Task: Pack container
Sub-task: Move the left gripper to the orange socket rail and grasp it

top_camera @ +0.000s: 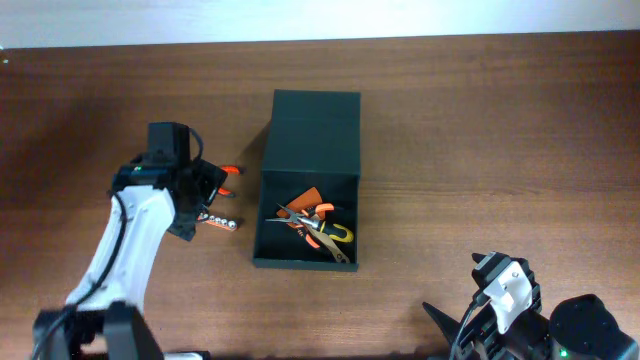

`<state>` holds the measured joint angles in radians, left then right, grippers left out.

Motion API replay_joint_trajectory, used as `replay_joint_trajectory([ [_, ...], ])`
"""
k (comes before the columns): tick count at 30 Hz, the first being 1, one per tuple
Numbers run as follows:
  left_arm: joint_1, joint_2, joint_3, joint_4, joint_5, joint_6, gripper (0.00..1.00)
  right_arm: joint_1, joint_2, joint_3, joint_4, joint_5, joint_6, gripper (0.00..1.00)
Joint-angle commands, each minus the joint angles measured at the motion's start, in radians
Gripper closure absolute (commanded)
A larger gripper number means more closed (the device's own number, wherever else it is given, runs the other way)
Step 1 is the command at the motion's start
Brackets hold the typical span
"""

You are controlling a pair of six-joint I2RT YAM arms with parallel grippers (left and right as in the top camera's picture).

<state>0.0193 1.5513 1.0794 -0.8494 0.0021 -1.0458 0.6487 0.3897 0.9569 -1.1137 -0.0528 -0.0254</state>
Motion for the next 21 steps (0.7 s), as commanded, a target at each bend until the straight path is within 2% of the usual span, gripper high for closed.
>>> replay_joint_trajectory([
  [1,0.004,0.058,0.010,-0.004,0.037,-0.049,0.04,-0.001,-0.005,-0.003,0.003,-0.006,0.008,0.01],
  [4,0.005,0.104,-0.001,-0.002,0.048,-0.091,0.04,-0.001,-0.005,-0.002,0.003,-0.006,0.008,0.01],
  [14,0.037,0.166,-0.118,0.113,0.135,-0.094,0.05,-0.001,-0.005,-0.003,0.003,-0.006,0.008,0.01],
  [16,0.043,0.167,-0.138,0.126,0.142,-0.095,0.08,-0.001,-0.005,-0.003,0.003,-0.006,0.008,0.01],
  [18,0.047,0.171,-0.148,0.128,0.141,-0.094,0.16,-0.001,-0.005,-0.003,0.003,-0.006,0.008,0.01],
  [21,0.049,0.189,-0.148,0.129,0.141,-0.094,0.19,-0.001,-0.005,-0.003,0.003,-0.006,0.008,0.01],
])
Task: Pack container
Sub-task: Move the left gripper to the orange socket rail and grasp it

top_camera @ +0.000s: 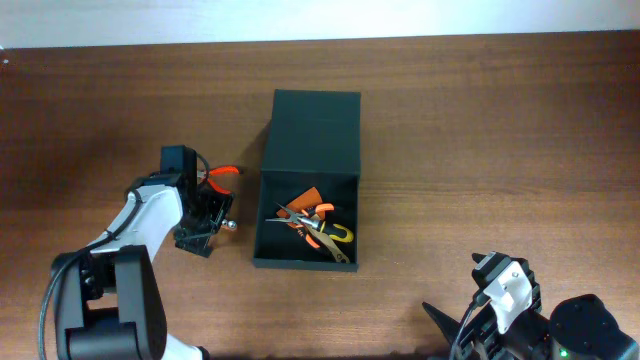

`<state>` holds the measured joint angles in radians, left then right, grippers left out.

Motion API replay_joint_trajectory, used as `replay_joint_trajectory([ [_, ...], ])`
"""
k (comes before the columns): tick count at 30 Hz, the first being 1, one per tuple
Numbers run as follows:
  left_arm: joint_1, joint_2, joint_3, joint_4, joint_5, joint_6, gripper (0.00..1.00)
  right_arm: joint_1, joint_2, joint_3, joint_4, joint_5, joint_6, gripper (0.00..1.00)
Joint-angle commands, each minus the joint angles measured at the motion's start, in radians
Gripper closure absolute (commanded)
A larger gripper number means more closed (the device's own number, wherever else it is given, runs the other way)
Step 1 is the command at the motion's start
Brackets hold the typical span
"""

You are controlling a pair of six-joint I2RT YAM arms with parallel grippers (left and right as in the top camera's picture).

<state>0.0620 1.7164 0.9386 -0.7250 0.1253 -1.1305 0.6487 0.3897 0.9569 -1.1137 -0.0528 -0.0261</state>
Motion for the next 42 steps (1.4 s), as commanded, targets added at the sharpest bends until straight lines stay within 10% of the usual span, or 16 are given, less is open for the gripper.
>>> replay_joint_trajectory([
  [1,0.006,0.032,-0.008,0.004,0.018,-0.010,0.19,-0.001,-0.005,-0.003,0.003,-0.006,0.009,0.01],
  [27,0.006,0.058,-0.008,-0.043,0.070,-0.010,0.83,-0.001,-0.005,-0.002,0.003,-0.006,0.009,0.01],
  [42,0.006,0.026,-0.006,-0.042,0.079,-0.010,0.95,-0.001,-0.005,-0.003,0.003,-0.006,0.009,0.01],
])
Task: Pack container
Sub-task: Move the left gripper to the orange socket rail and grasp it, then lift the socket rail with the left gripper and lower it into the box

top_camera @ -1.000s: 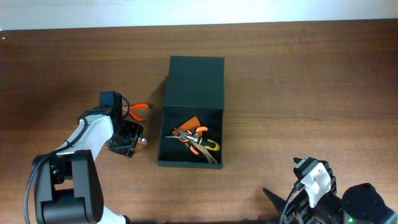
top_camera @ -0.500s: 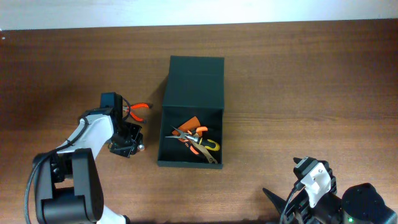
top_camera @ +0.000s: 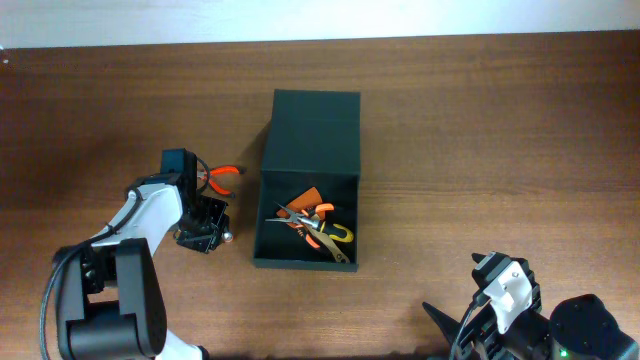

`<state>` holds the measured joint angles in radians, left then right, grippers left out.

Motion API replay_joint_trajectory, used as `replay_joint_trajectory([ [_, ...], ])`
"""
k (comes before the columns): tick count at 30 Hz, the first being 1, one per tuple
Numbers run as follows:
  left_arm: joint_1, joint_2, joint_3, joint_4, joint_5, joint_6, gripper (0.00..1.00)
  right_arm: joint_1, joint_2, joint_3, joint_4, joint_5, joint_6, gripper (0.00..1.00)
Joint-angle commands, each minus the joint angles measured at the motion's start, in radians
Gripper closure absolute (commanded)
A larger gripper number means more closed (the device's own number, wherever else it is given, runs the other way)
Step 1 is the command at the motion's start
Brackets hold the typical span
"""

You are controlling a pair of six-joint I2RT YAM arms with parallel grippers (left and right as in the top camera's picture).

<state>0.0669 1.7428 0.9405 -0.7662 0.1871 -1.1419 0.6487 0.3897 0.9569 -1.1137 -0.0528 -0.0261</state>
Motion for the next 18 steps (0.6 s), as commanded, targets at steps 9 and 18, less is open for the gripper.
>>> replay_joint_trajectory([
  [9,0.001,-0.188,-0.008,0.000,0.000,0.002,0.96,-0.001,-0.005,-0.003,0.003,-0.006,0.009,0.01],
  [18,-0.042,-0.431,0.004,0.000,0.000,0.001,0.98,-0.001,-0.005,-0.003,0.003,-0.006,0.009,0.01],
])
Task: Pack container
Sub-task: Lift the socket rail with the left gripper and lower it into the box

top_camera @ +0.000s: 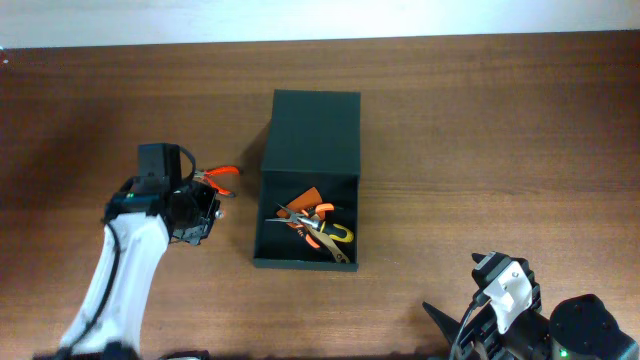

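A dark green box (310, 130) stands mid-table, its lid folded open toward the far side. In its open compartment lie several orange and yellow hand tools (316, 225). My left gripper (203, 212) hangs left of the box, pointing down; its fingers are hidden beneath the wrist. The silver bit strip does not show on the table, so it appears to be held there. Orange-handled pliers (222, 175) lie just beyond the left gripper. My right gripper (495, 300) rests at the near right edge, far from the box.
Brown wooden table (480, 120) with a pale wall strip along its far edge. The left arm's white link (120, 270) slants from the near left edge toward the box.
My left gripper was low on the table over the bit strip, whose silver end still showed. Now it stands higher and slightly farther back, and the strip is gone from the table.
The bit strip lay on the table beside my left gripper, with the pliers just beyond. Then the gripper stood low over the strip, only its silver end showing, and stayed so. Now the gripper is raised and the strip's spot is bare. The right arm never moved.
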`<state>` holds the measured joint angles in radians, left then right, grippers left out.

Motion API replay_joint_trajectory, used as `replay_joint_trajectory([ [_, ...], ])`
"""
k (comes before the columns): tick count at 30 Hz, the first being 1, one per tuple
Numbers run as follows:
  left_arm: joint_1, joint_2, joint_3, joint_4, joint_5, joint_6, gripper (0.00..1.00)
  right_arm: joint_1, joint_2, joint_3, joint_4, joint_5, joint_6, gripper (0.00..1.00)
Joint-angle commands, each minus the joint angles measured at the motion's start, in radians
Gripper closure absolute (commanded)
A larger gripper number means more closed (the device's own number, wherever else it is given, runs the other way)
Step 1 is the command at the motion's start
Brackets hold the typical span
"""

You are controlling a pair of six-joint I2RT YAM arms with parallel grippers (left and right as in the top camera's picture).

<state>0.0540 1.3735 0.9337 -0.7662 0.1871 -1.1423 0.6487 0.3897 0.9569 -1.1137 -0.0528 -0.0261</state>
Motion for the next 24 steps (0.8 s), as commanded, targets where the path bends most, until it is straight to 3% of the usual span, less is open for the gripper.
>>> replay_joint_trajectory([
  [1,-0.049,-0.081,0.019,0.000,0.000,0.002,0.98,-0.001,-0.005,-0.003,0.003,-0.006,0.009,0.01],
  [6,-0.197,-0.107,0.083,0.000,-0.012,-0.062,0.98,-0.001,-0.005,-0.003,0.003,-0.006,0.009,0.01],
  [15,-0.525,-0.008,0.162,0.036,-0.060,-0.318,0.98,-0.001,-0.005,-0.003,0.003,-0.006,0.009,0.01],
  [24,-0.680,0.162,0.162,0.042,-0.009,-0.595,0.98,-0.001,-0.005,-0.003,0.003,-0.006,0.009,0.01],
])
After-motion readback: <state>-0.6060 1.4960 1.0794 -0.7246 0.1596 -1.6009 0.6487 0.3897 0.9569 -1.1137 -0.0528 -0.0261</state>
